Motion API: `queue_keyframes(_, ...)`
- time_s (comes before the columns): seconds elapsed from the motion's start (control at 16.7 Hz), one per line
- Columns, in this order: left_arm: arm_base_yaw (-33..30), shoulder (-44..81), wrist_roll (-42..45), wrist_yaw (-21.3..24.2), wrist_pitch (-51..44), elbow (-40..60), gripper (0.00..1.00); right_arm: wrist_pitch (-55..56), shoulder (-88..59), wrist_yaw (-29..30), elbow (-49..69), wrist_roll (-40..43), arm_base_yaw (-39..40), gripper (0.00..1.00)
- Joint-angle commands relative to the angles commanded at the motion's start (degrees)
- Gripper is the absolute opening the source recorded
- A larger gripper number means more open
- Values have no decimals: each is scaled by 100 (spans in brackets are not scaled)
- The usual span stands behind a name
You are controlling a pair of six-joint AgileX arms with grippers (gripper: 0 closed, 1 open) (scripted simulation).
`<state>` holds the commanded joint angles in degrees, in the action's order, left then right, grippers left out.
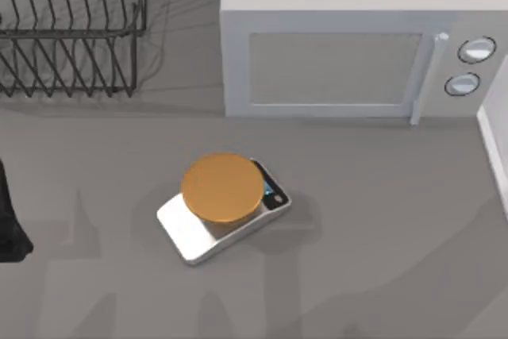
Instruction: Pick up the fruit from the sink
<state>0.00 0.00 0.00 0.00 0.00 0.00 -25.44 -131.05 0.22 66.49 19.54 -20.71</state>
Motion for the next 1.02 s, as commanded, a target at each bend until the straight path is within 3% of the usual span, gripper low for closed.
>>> queue_keyframes(0.18, 0, 0, 0, 0, 0, 0, 100, 0, 0, 0, 0, 0, 0, 100)
queue_keyframes(0.96, 0, 0, 0, 0, 0, 0, 100, 0, 0, 0, 0, 0, 0, 2)
queue_keyframes(1.02, 0, 0, 0, 0, 0, 0, 100, 0, 0, 0, 0, 0, 0, 0)
